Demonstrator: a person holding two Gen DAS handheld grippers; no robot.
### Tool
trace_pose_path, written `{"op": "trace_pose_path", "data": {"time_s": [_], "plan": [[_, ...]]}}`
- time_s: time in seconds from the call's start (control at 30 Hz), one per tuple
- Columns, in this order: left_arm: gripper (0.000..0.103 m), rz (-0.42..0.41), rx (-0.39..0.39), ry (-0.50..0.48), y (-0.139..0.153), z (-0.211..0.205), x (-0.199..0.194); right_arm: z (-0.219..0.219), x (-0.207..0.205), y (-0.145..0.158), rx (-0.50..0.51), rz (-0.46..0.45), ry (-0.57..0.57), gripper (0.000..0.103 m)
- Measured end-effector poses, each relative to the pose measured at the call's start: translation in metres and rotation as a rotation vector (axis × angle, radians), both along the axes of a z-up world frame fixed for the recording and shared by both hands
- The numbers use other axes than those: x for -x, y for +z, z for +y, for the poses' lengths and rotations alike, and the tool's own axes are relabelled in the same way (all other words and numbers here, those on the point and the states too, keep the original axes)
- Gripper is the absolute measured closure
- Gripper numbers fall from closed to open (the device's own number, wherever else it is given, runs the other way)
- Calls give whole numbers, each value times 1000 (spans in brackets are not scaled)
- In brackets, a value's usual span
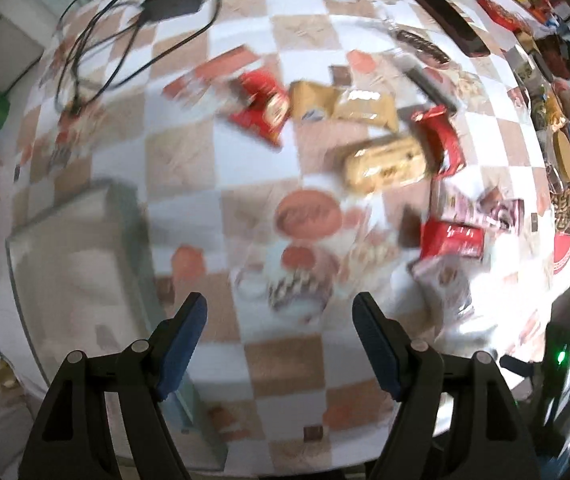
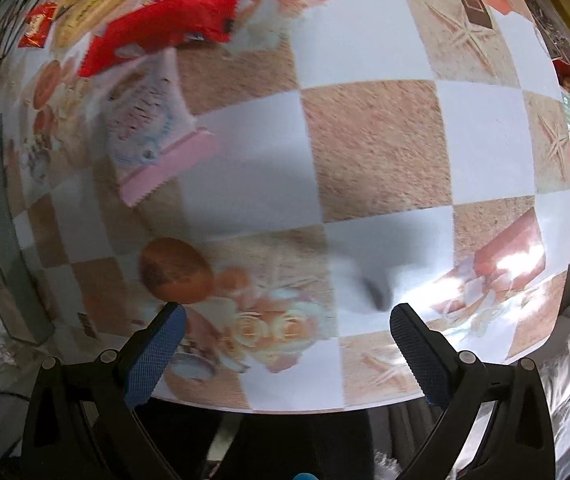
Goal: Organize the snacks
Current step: 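Move both open tools back over the snack pile, then lower the open left tool toward the gold foil packet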
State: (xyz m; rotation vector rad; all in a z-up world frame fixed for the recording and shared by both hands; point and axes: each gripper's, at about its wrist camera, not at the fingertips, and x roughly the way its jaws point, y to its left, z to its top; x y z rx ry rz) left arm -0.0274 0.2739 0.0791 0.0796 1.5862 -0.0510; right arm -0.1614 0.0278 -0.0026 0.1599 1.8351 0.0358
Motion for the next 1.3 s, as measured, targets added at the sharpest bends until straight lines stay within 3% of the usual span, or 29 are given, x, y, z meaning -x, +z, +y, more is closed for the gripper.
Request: {"op": "trace_pose_path", "data": {"time_s": [0.17,0.4,0.53,0.63,0.83,0.97,1.1,1.3], "plan": [[25,-8,-19,-9,-11,-21,-36,-16,11,-10,33,-5,44,1],[25,-116,-120,27,-10,-30,-110,0,28,-13,71,-23,119,0],[25,-114,-149,71,-31,-33,-147,0,39,-13,75,-37,127,0],[25,-86,-161,53,-53,-39,-149,-2,37,-11,75,-38,141,0],[24,-37,-145,-43,-71,-51,-120,3,38,-11,78,-45,151,0],[23,1,-93,-79,-75,-44,-69,-1,40,-11,80,-33,150,0],[22,52,-38,-46,-78,-22,-17,1,39,-11,82,-25,145,0],[22,-1,-46,-69,-57,6,24,1,36,-12,88,-32,140,0]]}}
